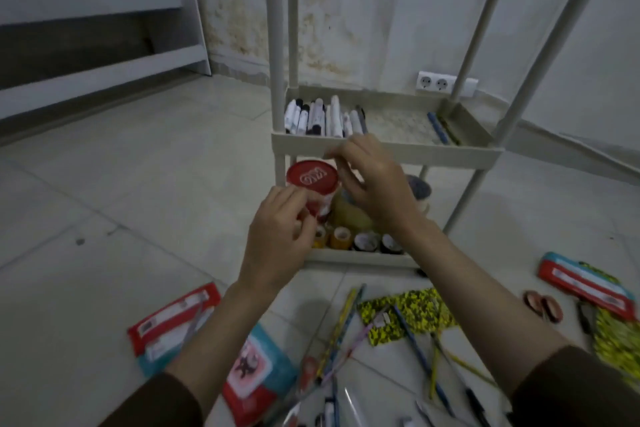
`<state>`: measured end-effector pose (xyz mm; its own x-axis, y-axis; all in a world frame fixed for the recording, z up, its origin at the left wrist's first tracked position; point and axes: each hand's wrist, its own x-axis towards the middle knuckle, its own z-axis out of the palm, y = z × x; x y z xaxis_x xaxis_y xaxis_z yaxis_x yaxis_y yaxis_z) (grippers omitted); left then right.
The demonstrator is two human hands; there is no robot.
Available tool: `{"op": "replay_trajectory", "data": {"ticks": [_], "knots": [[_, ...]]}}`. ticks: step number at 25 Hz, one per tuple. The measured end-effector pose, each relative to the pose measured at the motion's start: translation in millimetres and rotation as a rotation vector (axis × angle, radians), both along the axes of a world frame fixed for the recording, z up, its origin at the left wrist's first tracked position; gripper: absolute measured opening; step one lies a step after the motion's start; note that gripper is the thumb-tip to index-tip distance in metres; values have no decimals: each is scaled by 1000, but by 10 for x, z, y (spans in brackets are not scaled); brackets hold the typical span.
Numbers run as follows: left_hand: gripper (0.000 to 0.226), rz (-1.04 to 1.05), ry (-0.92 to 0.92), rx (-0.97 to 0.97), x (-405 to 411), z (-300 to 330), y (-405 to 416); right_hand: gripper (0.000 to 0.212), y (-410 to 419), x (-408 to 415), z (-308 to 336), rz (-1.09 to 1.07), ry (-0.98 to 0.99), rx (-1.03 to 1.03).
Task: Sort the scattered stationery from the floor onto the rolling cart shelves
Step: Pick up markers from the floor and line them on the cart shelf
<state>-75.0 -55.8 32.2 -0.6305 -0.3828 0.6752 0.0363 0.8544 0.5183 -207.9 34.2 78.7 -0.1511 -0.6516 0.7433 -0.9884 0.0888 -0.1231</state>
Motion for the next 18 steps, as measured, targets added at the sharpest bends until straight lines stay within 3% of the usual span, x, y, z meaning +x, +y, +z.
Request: {"op": "replay_trajectory", "data": {"ticks": [3, 7, 10, 13, 16, 18], "knots": [[19, -30, -152, 112, 359, -427, 180, 11, 431, 280, -445, 101, 72, 227], [21, -46, -450, 275, 752, -913, 352, 20, 1103, 567, -1017, 92, -221, 708], [14, -75, -577, 392, 903, -1134, 595, 23, 1584, 770, -1373, 0, -397, 950], [8, -66, -771, 357, 1063, -1340, 871, 19, 1880, 987, -1613, -39, -657, 1001], [30, 32, -985, 314, 1278, -1510, 1032, 17, 1942, 1221, -1777, -38, -941, 899], [30, 73, -1077, 313, 1399, -1588, 1115, 16, 1863, 1406, -1850, -7, -1039, 827]]}}
